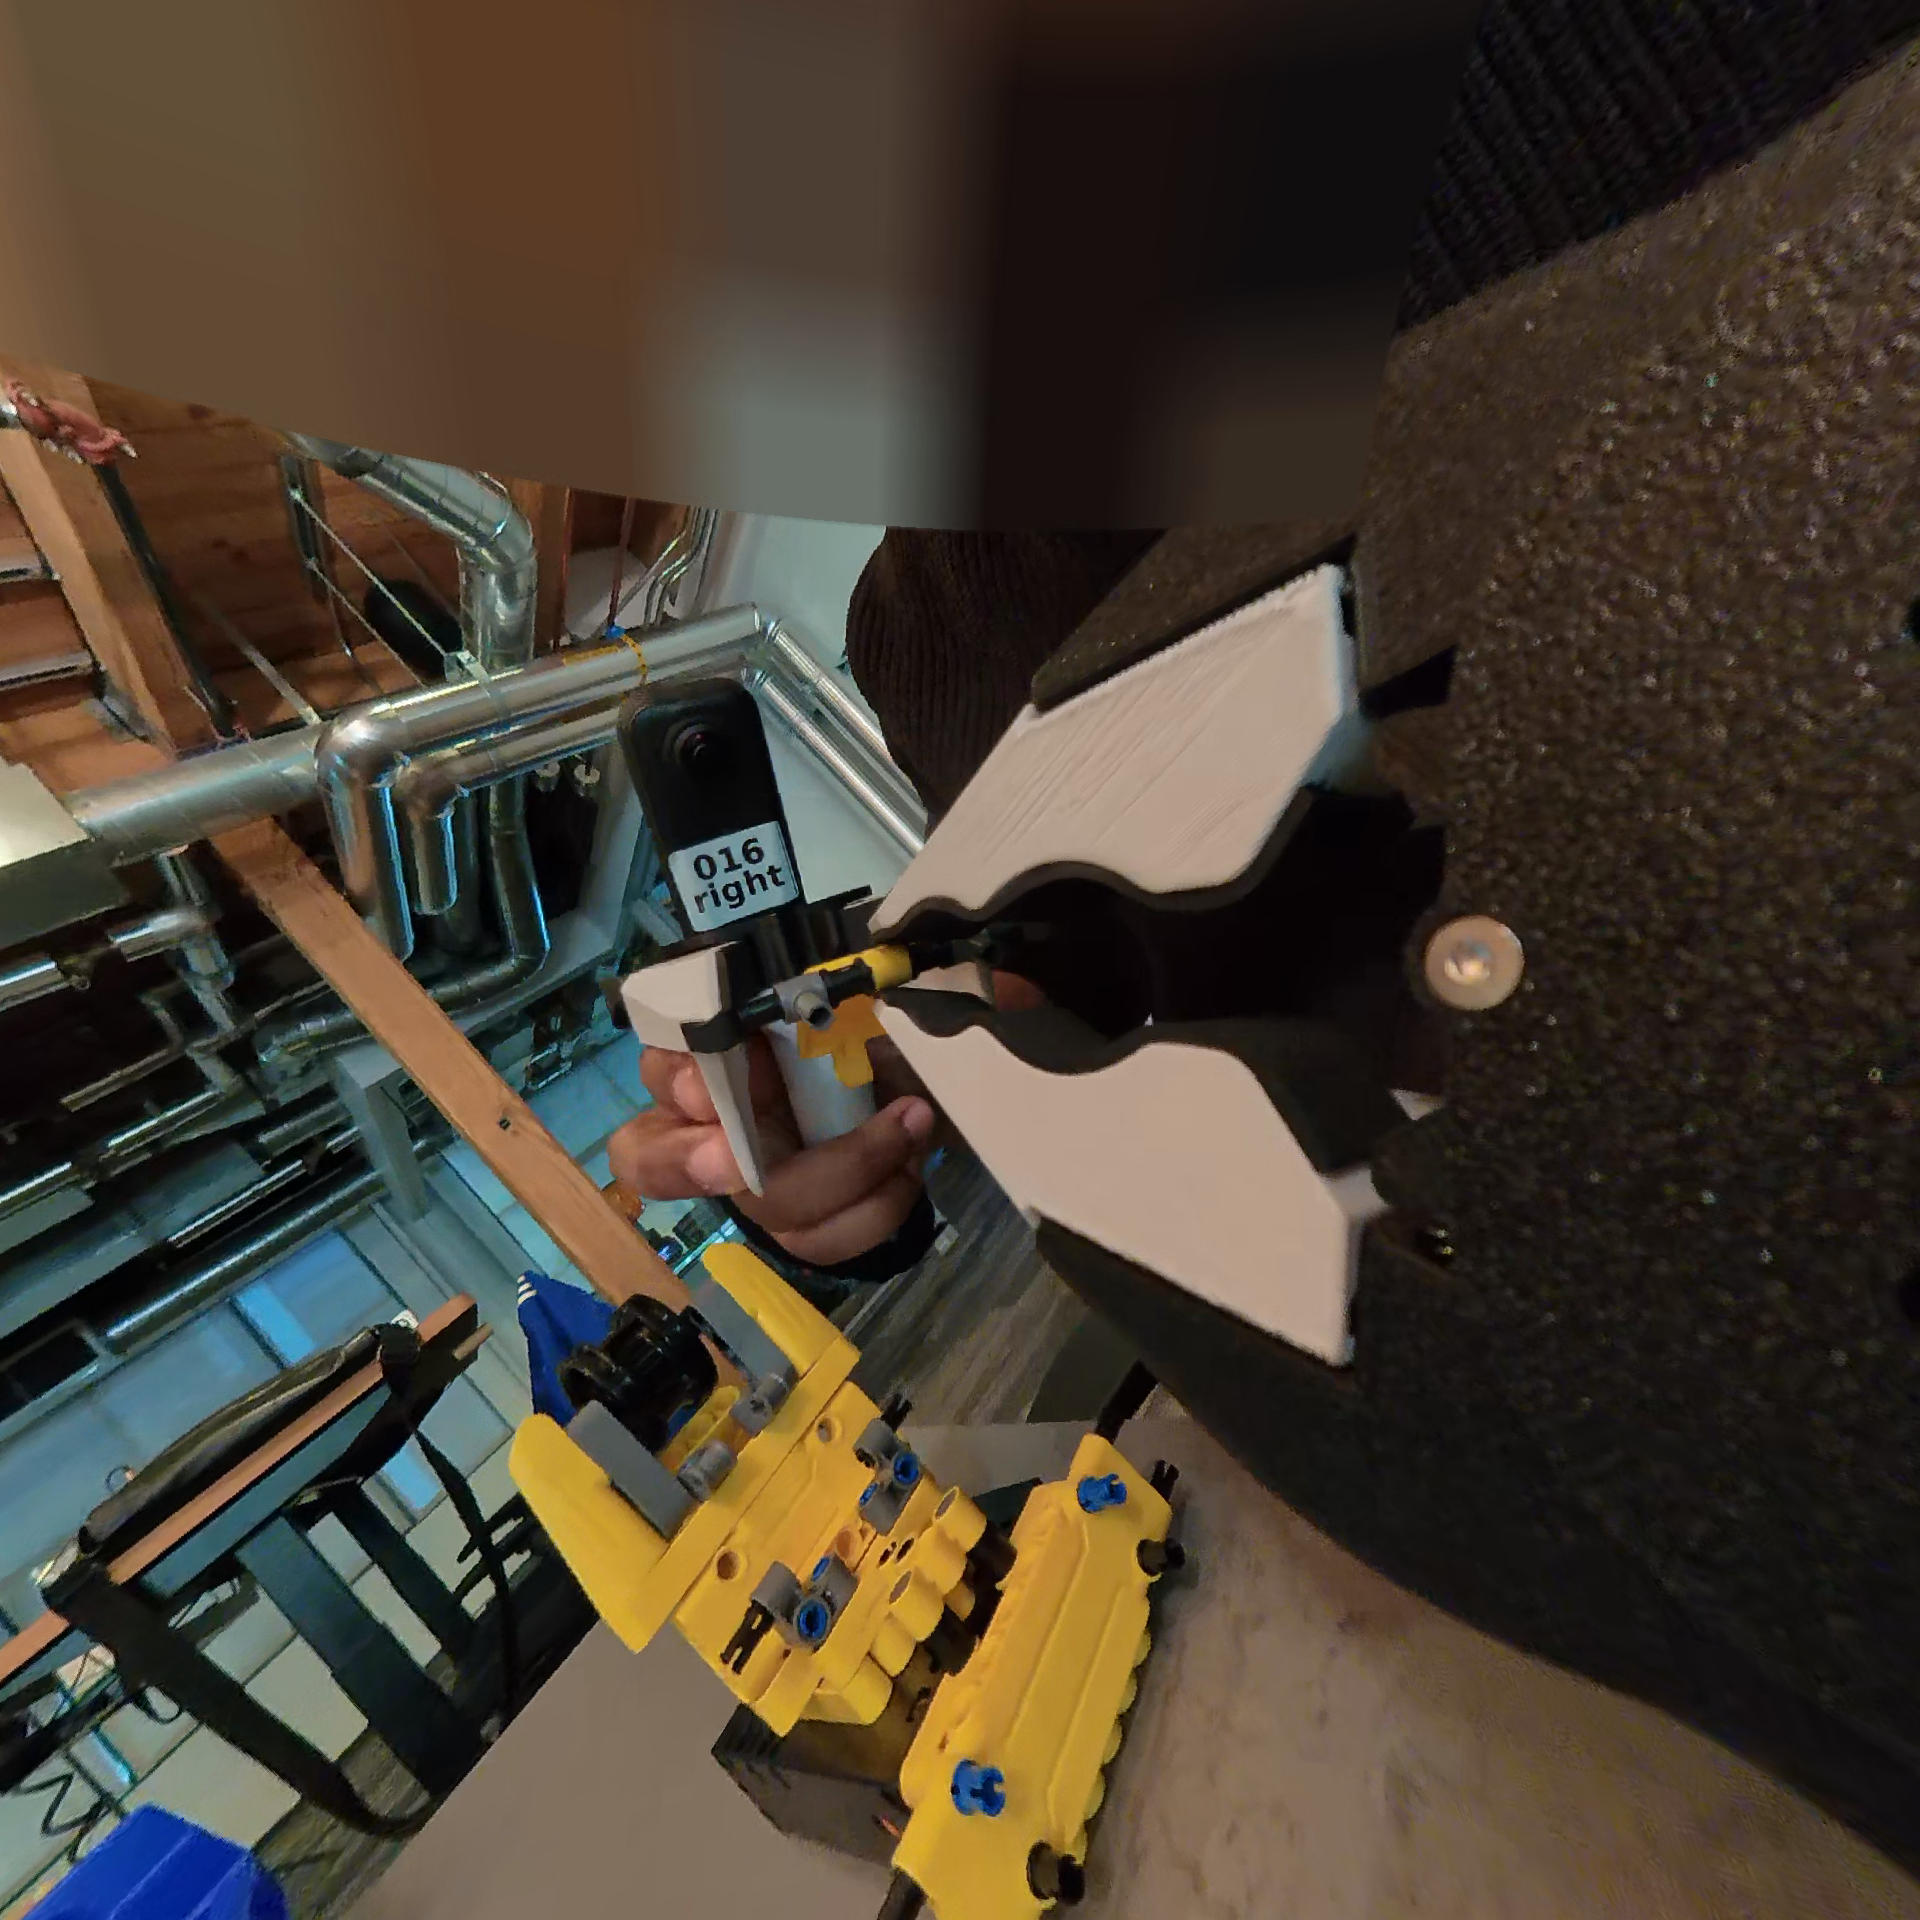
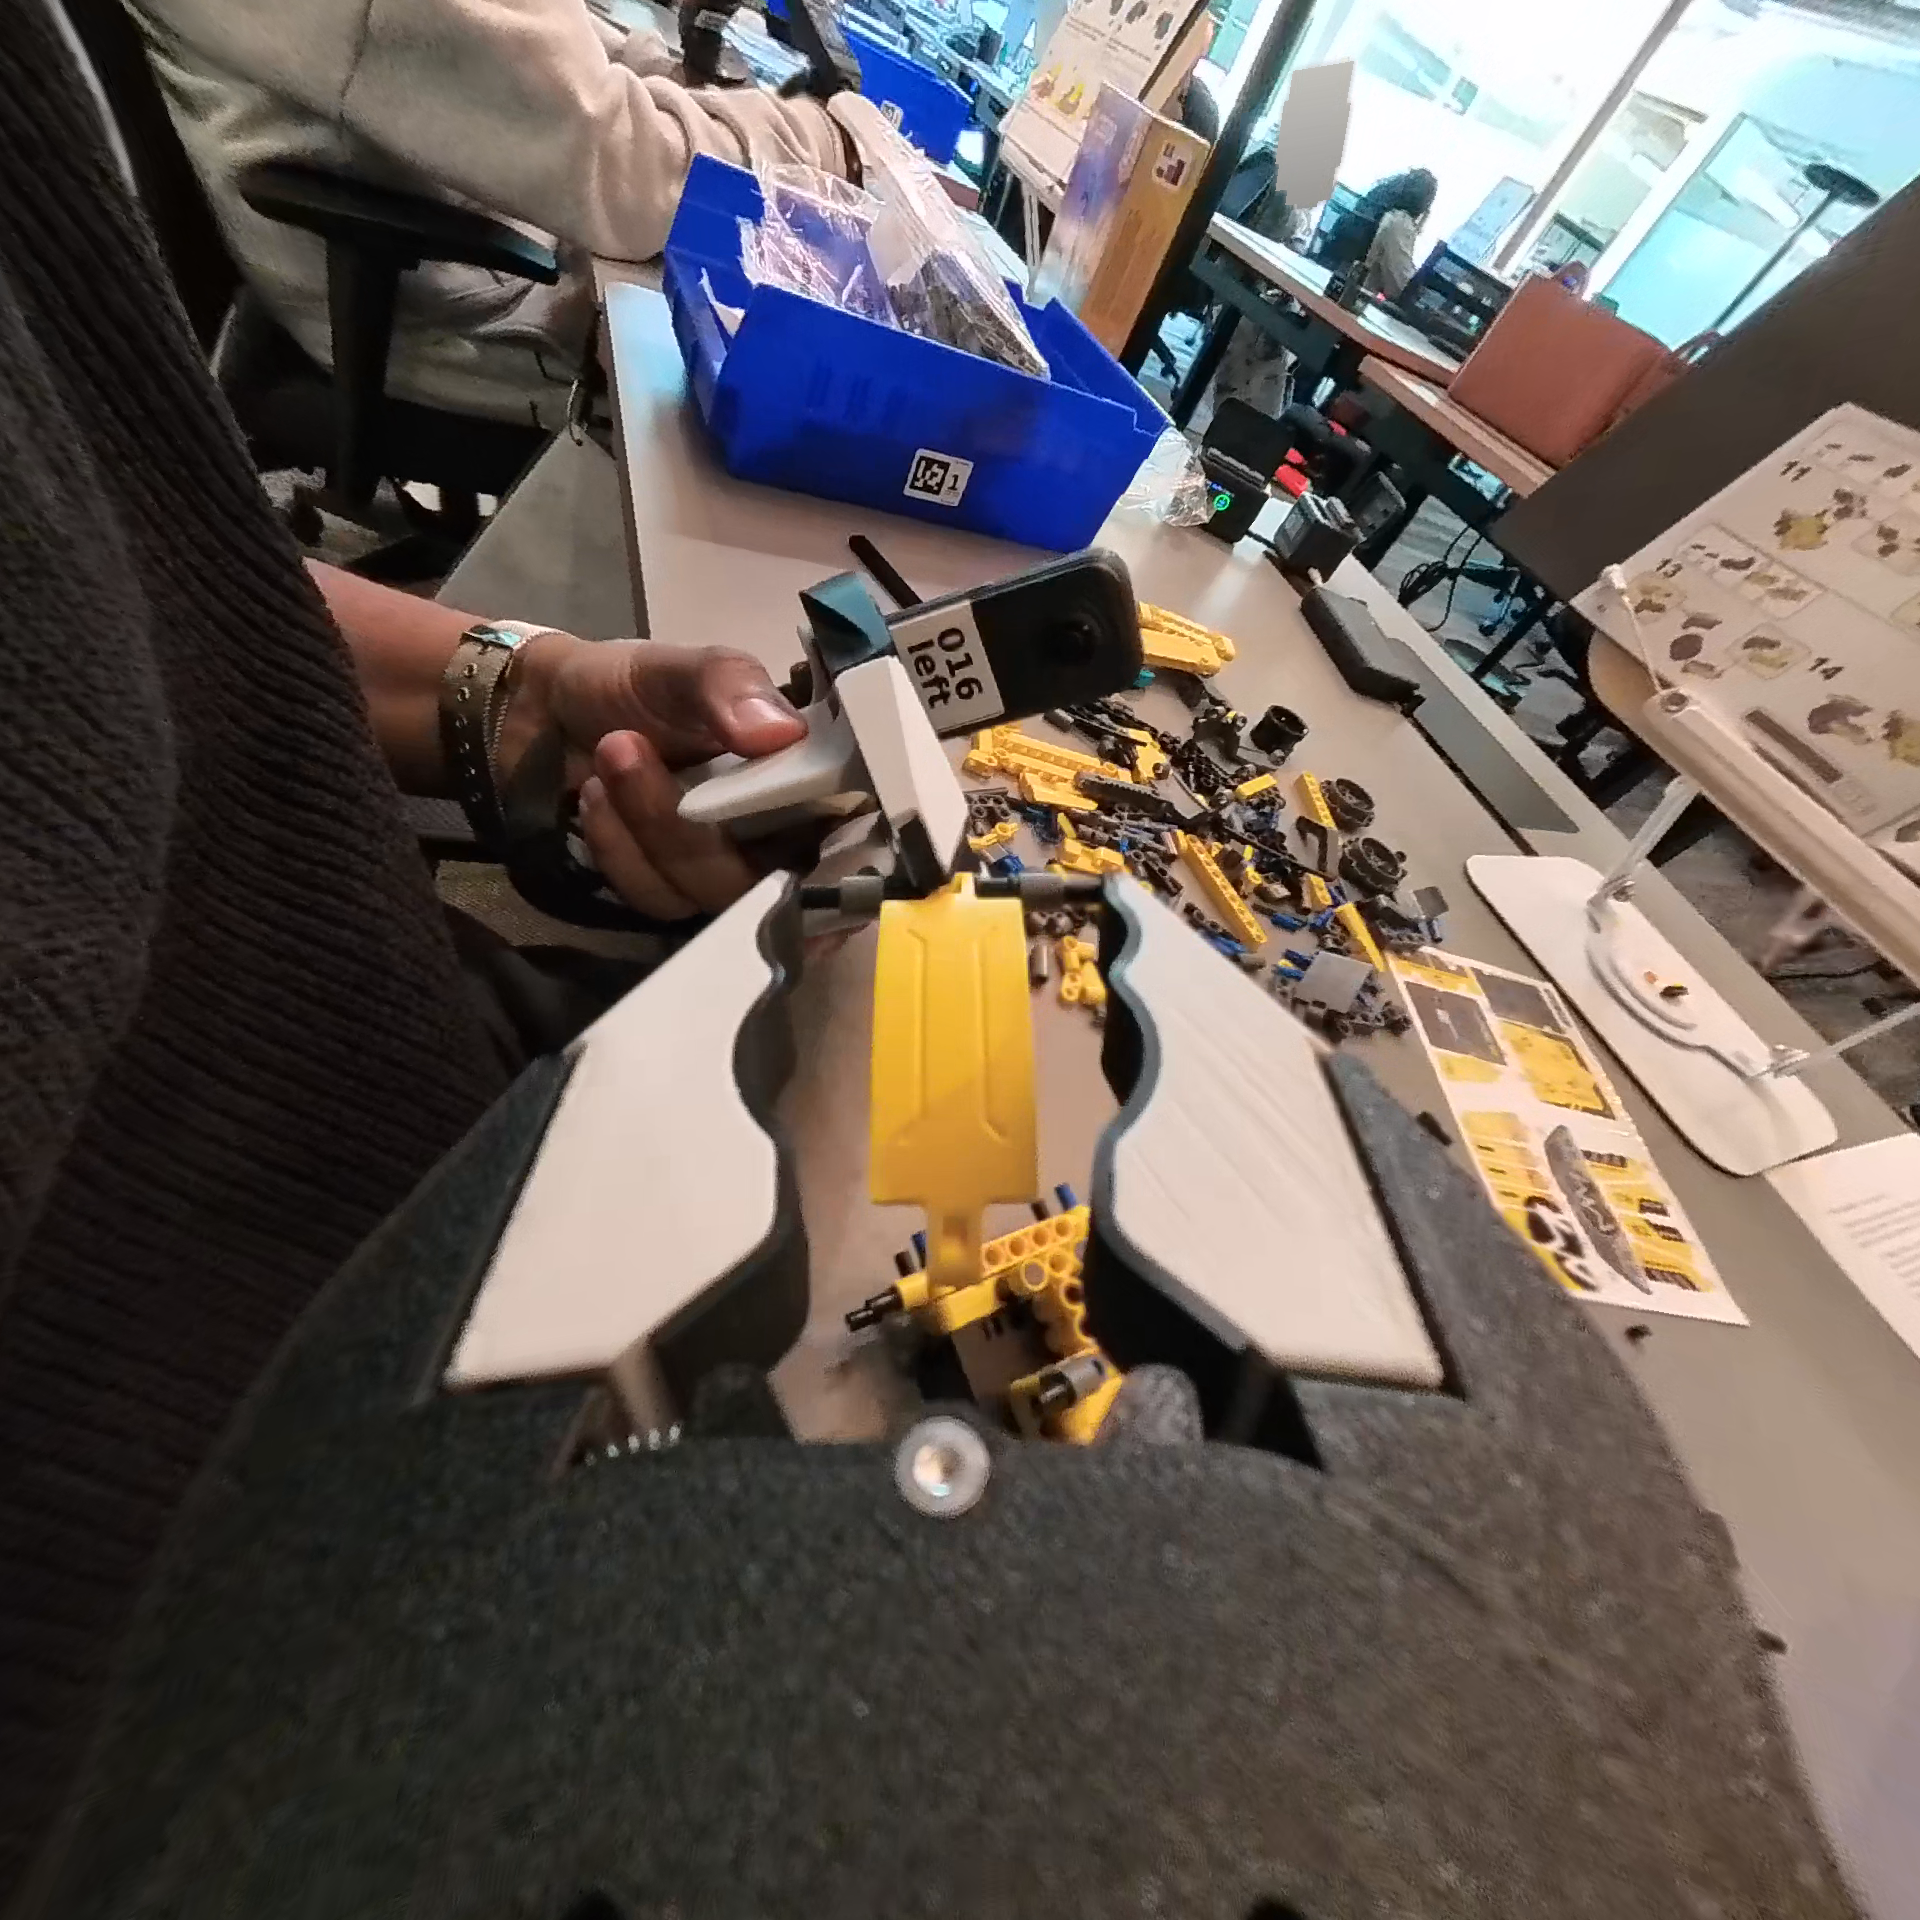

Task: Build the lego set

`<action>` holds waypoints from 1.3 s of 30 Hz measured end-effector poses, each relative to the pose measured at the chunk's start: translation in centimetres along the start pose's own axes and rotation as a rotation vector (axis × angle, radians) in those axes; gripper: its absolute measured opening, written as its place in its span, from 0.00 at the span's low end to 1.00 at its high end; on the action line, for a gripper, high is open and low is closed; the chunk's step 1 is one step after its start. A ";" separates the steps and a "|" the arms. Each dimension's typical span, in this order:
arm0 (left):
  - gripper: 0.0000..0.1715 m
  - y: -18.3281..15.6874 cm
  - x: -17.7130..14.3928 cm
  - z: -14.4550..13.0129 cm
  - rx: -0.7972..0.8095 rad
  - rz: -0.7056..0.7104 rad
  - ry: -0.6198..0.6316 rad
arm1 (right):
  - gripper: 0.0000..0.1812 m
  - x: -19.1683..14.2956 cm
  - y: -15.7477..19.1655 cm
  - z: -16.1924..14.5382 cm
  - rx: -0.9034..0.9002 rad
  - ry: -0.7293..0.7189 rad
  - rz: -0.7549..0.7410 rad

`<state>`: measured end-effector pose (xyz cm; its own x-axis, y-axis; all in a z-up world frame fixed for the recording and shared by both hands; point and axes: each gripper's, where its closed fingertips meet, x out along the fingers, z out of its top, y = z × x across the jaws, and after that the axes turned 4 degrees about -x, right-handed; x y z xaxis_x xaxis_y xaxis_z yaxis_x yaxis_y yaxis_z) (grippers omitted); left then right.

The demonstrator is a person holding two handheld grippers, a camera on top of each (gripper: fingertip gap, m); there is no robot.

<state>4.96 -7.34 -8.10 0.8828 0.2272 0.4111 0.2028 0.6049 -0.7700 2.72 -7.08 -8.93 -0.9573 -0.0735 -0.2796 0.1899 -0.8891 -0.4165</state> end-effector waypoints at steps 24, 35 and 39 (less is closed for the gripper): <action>0.03 0.1 -0.1 0.1 -0.088 -0.060 -0.016 | 0.31 -0.1 0.0 0.0 -0.148 0.038 -0.031; 0.03 0.2 0.1 -0.5 -0.076 -0.044 0.014 | 0.31 -0.3 0.5 -0.2 -0.153 0.055 0.021; 0.03 0.1 0.2 -0.9 -0.076 -0.045 0.039 | 0.31 -0.4 0.8 -0.2 -0.159 0.060 0.046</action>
<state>5.49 -7.87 -8.55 0.8875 0.1702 0.4282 0.2732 0.5540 -0.7864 3.35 -7.70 -9.34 -0.9332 -0.0810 -0.3501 0.2693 -0.8026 -0.5323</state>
